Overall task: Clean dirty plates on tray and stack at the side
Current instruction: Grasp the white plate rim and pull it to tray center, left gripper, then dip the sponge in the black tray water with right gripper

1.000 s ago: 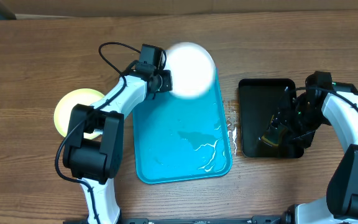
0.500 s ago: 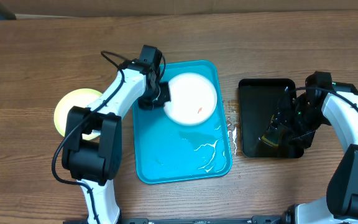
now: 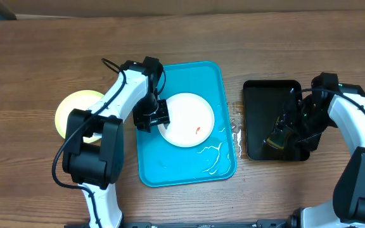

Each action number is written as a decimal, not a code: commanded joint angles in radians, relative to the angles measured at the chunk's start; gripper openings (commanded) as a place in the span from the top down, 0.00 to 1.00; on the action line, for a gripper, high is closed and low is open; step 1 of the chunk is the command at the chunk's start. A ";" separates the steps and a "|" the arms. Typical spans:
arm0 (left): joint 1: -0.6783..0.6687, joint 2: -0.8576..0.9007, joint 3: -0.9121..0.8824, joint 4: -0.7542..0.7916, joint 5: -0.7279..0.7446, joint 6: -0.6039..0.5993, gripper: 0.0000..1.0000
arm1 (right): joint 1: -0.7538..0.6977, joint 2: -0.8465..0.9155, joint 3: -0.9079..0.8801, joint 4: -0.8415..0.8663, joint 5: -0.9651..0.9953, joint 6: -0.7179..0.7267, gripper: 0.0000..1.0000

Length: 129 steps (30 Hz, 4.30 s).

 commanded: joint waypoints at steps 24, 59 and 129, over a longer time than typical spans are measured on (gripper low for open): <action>-0.006 -0.035 -0.116 0.367 -0.040 0.525 0.96 | -0.002 -0.006 -0.003 0.019 0.010 -0.008 0.20; 0.032 -0.042 -0.114 0.215 0.050 0.124 0.90 | 0.084 -0.034 -0.207 0.324 0.132 0.123 0.96; 0.030 -0.042 -0.114 0.233 0.059 0.123 0.93 | 0.202 -0.008 -0.201 0.432 0.169 0.114 0.96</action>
